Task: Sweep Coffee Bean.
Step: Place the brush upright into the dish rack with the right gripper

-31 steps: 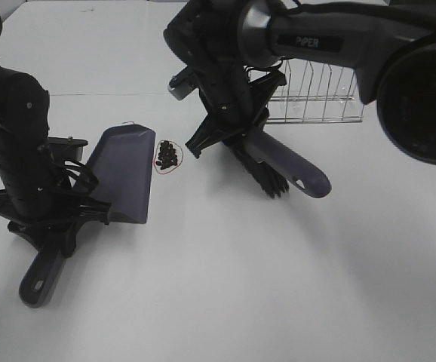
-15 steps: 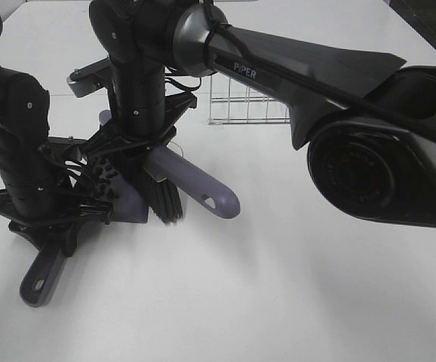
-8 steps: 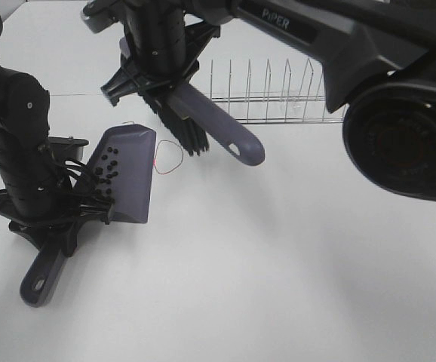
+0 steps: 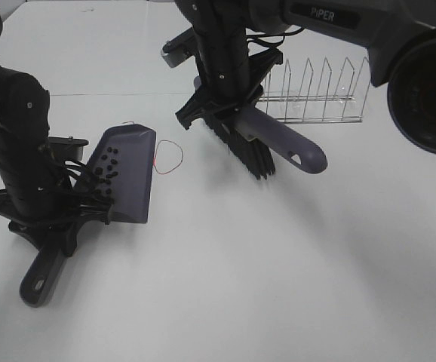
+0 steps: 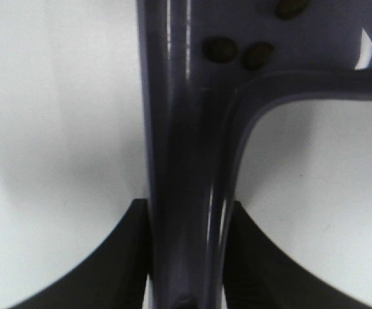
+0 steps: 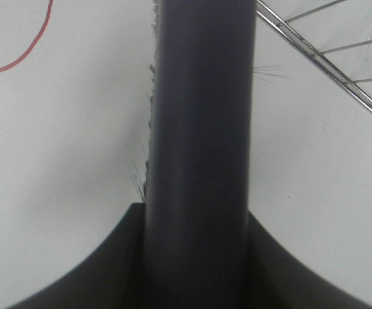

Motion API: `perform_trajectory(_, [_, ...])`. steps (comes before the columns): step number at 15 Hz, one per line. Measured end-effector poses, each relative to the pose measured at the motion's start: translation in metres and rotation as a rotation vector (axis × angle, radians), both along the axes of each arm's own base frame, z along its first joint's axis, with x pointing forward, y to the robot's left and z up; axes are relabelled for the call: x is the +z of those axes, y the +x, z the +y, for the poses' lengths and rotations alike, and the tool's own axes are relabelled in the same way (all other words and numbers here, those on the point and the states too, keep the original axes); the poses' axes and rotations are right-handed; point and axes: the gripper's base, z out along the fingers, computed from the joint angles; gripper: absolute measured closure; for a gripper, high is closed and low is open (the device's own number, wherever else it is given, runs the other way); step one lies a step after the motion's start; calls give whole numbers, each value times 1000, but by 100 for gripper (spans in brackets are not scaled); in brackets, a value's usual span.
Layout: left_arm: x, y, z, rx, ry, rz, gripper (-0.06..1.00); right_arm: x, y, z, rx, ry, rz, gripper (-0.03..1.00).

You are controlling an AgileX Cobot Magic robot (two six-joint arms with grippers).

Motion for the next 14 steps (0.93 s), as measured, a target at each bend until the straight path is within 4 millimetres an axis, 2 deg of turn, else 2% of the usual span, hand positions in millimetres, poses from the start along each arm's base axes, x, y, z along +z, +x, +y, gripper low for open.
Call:
perform_trajectory(5, [0, 0, 0, 0, 0, -1, 67, -7, -1, 2, -5, 16, 25, 68])
perform_trajectory(6, [0, 0, 0, 0, 0, -1, 67, -3, -1, 1, -2, 15, 12, 68])
perform_trajectory(8, [0, 0, 0, 0, 0, 0, 67, 20, 2, -8, -16, 33, -31, 68])
perform_trajectory(11, [0, 0, 0, 0, 0, -1, 67, 65, 14, -48, -113, 128, -81, 68])
perform_trajectory(13, [0, 0, 0, 0, 0, 1, 67, 83, 18, -87, -196, 155, -85, 68])
perform_trajectory(14, [0, 0, 0, 0, 0, 1, 67, 86, 16, -107, -233, 147, -72, 68])
